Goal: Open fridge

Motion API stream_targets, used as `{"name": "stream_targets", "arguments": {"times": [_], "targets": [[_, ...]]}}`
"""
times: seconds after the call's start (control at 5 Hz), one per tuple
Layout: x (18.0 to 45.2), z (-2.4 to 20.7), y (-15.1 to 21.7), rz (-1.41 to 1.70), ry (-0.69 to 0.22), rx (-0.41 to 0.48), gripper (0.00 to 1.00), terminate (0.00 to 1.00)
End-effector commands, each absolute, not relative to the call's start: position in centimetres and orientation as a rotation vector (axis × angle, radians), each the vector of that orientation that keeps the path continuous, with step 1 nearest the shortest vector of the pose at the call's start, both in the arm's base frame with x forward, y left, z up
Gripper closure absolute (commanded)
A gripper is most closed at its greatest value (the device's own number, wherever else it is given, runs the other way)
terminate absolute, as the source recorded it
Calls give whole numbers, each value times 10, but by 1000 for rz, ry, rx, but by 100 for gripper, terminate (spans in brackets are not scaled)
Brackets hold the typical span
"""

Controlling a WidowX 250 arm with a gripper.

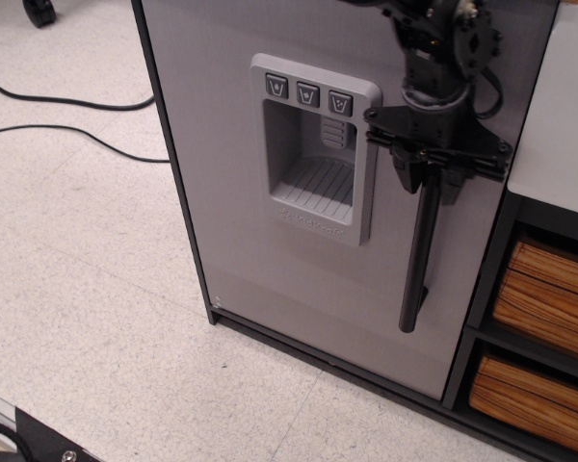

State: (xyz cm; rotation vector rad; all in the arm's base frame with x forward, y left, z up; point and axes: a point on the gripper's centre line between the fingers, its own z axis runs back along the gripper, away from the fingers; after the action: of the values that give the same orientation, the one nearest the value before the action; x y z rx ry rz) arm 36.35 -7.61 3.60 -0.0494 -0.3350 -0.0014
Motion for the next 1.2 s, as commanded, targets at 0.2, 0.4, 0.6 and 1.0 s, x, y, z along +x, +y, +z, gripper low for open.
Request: {"name": "stream_targets", "arguments": {"times": [0.2, 0.4, 0.6, 1.0], "targets": [[339, 61, -64, -29, -385, -74, 100, 0], [318, 70, -49, -49, -360, -92, 100, 0], [303, 82, -30, -91, -257, -155, 100, 0], [294, 92, 6, -112, -293, -118, 100, 0]]}}
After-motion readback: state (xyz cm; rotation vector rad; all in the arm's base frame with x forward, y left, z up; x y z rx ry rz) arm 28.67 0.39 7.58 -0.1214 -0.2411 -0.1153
